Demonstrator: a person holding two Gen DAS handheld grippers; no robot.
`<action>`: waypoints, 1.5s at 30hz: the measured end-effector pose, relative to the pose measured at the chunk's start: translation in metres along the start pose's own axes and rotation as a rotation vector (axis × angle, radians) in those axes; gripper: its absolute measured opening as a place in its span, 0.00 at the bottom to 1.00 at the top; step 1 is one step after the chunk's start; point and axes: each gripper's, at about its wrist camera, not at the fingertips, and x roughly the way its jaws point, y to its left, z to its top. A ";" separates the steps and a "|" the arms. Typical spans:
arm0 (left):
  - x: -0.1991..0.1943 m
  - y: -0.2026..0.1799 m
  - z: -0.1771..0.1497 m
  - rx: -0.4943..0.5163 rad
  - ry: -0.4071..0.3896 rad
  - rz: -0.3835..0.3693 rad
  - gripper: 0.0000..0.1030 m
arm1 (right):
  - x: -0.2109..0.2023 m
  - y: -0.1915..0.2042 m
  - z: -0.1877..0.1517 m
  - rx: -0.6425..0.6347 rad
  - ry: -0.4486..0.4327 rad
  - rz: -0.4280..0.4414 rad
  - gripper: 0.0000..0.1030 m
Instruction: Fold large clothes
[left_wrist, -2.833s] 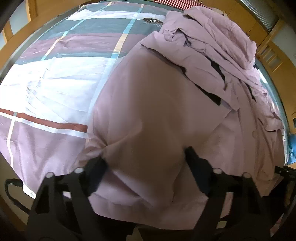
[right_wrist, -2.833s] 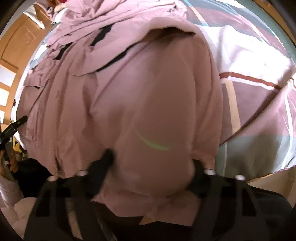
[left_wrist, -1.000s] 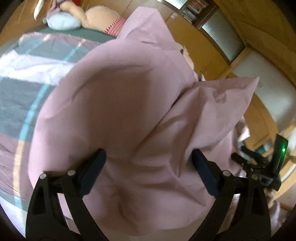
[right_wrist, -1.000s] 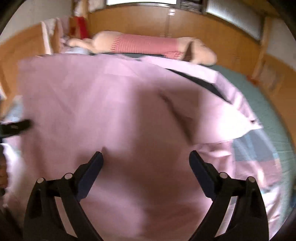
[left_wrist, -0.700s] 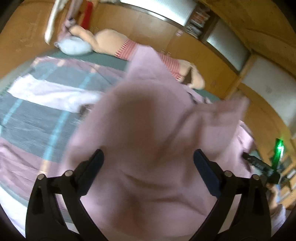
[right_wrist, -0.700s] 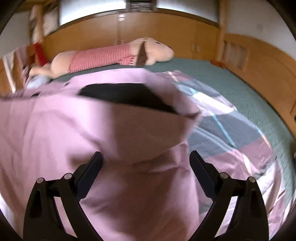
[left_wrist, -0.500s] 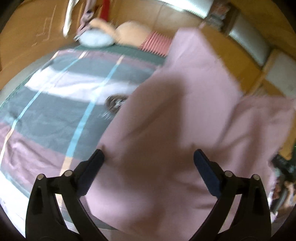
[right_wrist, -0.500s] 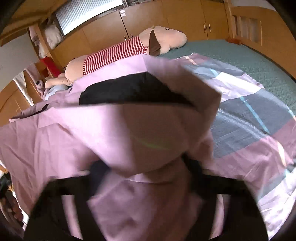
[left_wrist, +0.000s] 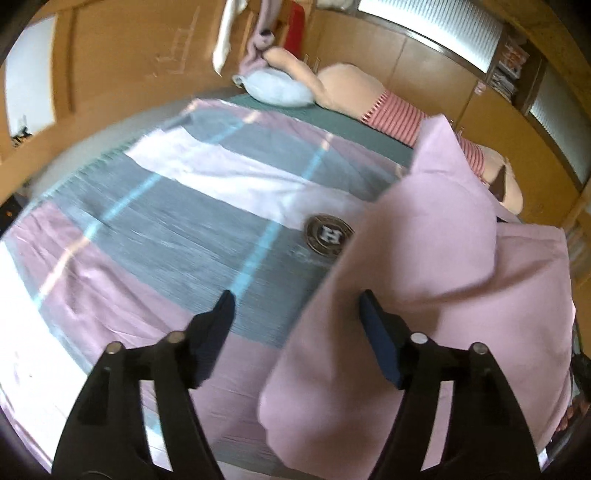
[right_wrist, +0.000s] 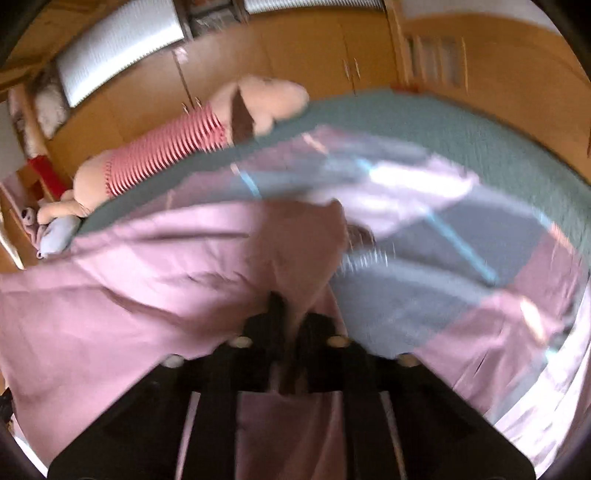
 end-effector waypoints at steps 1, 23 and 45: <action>-0.008 0.002 0.002 -0.010 -0.028 -0.019 0.72 | -0.011 -0.005 0.003 0.035 -0.045 -0.019 0.55; 0.004 -0.039 -0.012 0.170 0.104 -0.131 0.76 | 0.065 0.189 -0.007 -0.398 0.053 -0.038 0.53; -0.008 -0.038 -0.008 0.186 0.085 -0.126 0.91 | 0.048 0.344 -0.072 -0.634 0.105 0.206 0.53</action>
